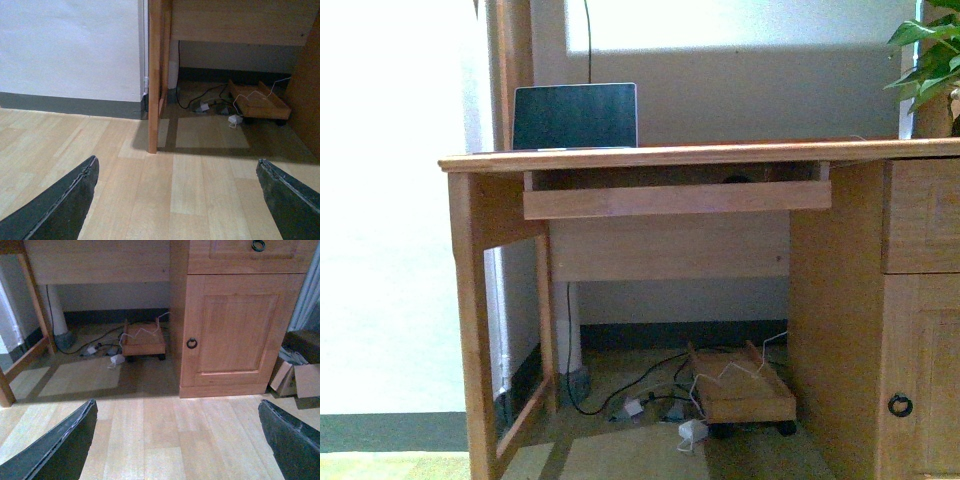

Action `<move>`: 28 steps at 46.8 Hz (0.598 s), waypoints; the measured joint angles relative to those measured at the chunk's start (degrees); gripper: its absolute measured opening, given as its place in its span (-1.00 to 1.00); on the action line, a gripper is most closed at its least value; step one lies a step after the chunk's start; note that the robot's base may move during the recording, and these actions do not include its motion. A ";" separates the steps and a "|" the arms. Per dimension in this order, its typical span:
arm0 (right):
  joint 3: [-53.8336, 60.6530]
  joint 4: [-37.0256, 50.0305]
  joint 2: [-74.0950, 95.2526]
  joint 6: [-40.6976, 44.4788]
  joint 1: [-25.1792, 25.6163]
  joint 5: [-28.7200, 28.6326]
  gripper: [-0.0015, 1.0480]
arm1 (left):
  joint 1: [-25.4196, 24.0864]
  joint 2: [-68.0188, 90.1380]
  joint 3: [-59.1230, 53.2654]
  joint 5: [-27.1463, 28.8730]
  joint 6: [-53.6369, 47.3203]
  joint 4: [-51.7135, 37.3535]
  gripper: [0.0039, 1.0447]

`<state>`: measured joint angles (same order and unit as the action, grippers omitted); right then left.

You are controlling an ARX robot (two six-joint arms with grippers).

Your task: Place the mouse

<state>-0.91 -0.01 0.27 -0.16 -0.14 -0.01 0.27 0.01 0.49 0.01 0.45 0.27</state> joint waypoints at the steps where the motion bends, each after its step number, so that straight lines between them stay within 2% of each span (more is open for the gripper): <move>1: 0.00 0.00 0.00 0.00 0.00 0.00 0.86 | 0.00 0.00 0.00 0.00 0.00 0.00 0.86; 28: 0.00 0.00 0.00 0.00 0.00 -0.02 0.86 | 0.00 0.00 0.00 0.00 0.00 0.00 0.86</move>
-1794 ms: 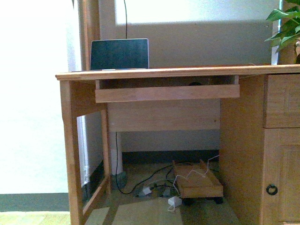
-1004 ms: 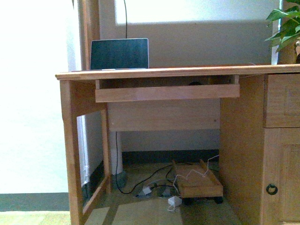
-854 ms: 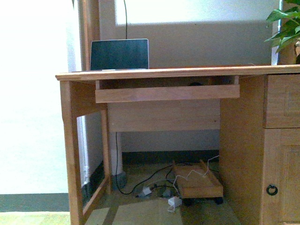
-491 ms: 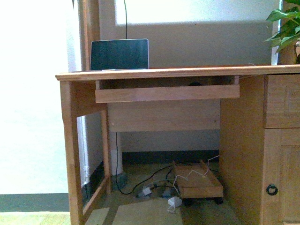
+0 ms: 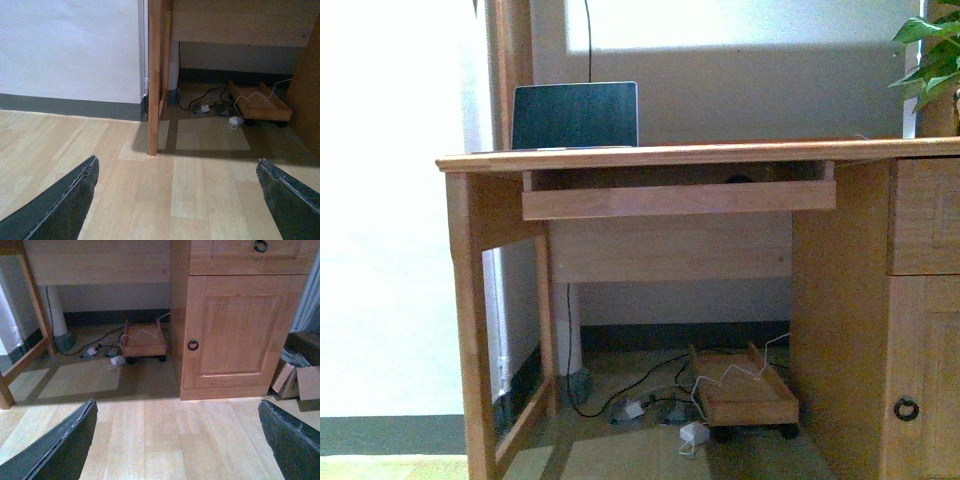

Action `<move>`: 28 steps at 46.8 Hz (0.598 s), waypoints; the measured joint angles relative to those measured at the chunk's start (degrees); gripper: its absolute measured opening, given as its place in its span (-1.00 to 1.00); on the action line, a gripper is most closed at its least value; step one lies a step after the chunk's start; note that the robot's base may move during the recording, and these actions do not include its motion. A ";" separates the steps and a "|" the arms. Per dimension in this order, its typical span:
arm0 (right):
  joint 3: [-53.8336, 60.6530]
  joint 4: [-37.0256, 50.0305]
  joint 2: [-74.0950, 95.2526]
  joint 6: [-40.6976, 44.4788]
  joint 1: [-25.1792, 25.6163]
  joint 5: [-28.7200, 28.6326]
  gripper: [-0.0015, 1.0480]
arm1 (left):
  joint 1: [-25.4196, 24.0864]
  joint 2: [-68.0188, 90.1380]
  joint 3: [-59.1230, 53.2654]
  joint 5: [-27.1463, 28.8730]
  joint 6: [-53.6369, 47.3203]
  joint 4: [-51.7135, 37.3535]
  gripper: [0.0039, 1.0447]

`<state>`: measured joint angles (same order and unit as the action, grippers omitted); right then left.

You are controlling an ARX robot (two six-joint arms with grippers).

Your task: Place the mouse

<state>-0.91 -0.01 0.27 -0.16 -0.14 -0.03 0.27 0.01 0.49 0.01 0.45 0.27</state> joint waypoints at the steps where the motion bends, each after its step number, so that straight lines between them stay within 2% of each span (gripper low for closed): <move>1: 0.00 0.00 0.00 0.00 0.00 0.02 0.86 | 0.00 0.00 0.00 0.00 0.00 0.00 0.86; 28: 0.00 0.00 0.00 0.00 0.00 0.02 0.86 | 0.00 0.04 0.00 0.00 0.00 0.00 0.86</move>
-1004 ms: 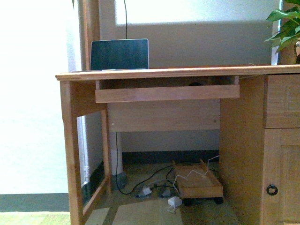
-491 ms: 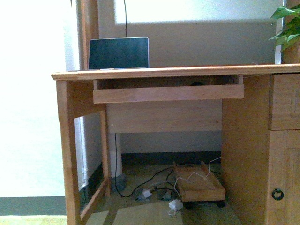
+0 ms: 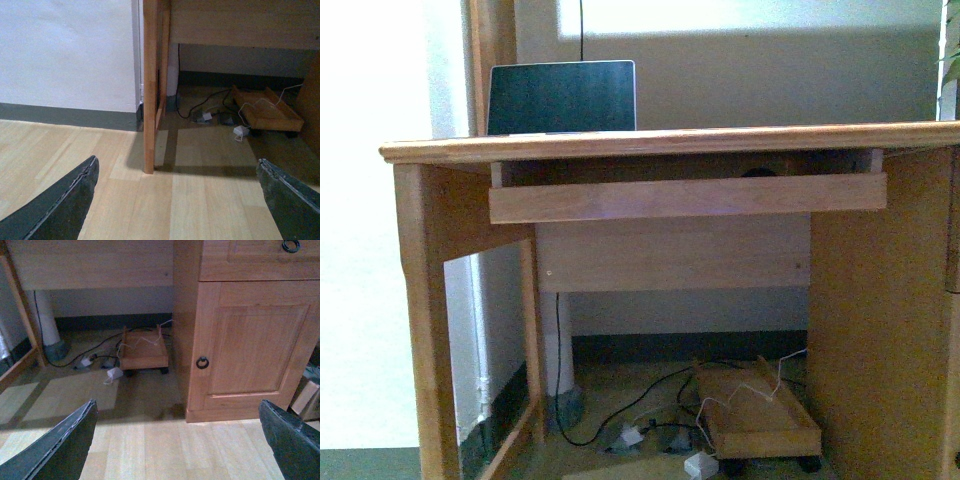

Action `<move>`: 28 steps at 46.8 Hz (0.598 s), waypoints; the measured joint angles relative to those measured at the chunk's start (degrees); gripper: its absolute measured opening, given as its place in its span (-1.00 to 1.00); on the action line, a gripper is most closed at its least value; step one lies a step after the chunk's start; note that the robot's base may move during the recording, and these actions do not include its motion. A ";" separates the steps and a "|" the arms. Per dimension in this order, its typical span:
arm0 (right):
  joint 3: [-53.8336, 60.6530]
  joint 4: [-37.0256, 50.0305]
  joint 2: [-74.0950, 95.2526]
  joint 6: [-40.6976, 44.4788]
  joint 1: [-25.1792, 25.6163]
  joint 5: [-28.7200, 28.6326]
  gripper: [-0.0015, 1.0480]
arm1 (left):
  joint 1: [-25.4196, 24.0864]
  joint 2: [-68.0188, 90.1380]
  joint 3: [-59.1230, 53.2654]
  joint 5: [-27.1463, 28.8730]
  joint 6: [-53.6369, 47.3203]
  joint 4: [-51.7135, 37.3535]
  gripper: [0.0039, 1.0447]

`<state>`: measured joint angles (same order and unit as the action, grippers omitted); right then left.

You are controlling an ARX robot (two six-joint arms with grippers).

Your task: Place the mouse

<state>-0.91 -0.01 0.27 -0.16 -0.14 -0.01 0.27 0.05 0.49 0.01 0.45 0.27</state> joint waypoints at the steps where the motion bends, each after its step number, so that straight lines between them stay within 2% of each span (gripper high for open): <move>1: 0.00 0.00 0.00 0.00 0.00 0.00 0.86 | 0.00 0.00 0.00 -0.02 0.00 0.00 0.86; 28: 0.00 -0.02 -0.02 0.00 0.02 0.13 0.86 | -0.02 -0.04 0.00 -0.02 0.00 0.00 0.86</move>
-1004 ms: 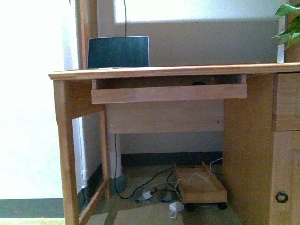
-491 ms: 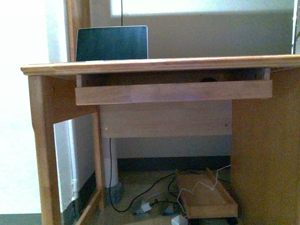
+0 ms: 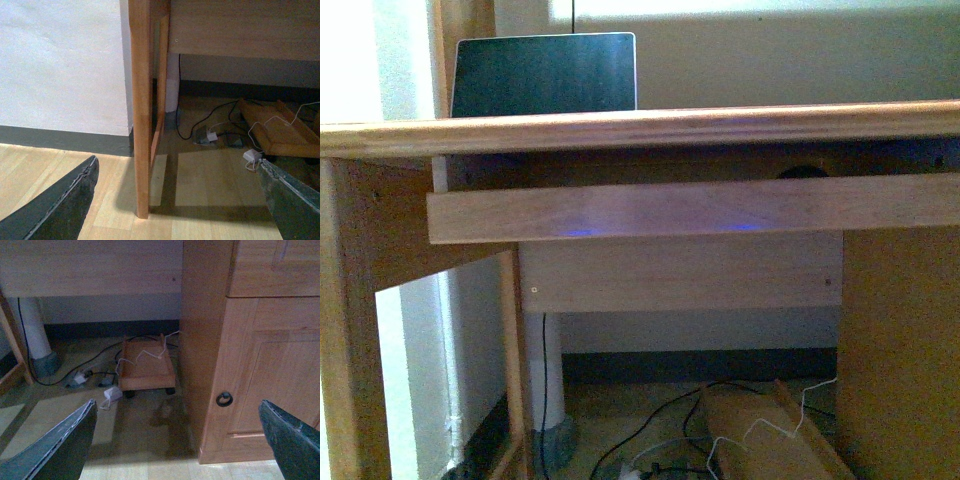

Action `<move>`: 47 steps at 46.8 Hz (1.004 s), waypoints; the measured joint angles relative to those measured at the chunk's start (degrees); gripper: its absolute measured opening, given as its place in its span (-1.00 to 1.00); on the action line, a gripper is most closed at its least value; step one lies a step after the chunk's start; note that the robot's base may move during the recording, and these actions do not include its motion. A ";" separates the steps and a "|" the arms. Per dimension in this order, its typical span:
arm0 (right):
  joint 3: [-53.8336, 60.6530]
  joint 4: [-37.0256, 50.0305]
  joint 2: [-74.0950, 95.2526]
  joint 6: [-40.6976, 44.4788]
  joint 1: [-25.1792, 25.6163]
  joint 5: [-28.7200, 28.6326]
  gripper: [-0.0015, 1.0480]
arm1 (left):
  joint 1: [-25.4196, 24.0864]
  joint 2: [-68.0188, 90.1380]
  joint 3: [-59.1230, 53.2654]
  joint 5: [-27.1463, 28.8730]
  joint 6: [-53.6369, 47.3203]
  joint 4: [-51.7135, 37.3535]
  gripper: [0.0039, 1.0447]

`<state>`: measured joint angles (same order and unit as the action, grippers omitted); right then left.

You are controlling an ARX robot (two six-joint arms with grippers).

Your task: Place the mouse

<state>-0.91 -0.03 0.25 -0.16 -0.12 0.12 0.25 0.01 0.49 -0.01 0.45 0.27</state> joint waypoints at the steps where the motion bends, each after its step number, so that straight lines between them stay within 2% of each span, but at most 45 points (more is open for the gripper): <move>1: 0.00 0.00 0.02 0.00 0.00 -0.13 0.86 | 0.00 0.00 0.00 0.00 0.00 0.00 0.86; 45: 0.00 0.00 0.00 0.00 0.00 -0.13 0.86 | 0.00 0.00 0.00 0.02 0.00 0.00 0.86; 46: 0.00 0.00 0.00 0.00 0.00 -0.13 0.86 | -0.20 0.22 0.04 -0.85 0.63 0.37 0.86; 47: 0.00 0.00 0.02 0.00 0.00 -0.13 0.86 | -1.53 1.75 1.46 -5.64 3.13 4.52 0.86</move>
<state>-0.91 -0.03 0.27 -0.16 -0.12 -0.01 -1.28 1.76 1.96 -5.65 3.57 4.80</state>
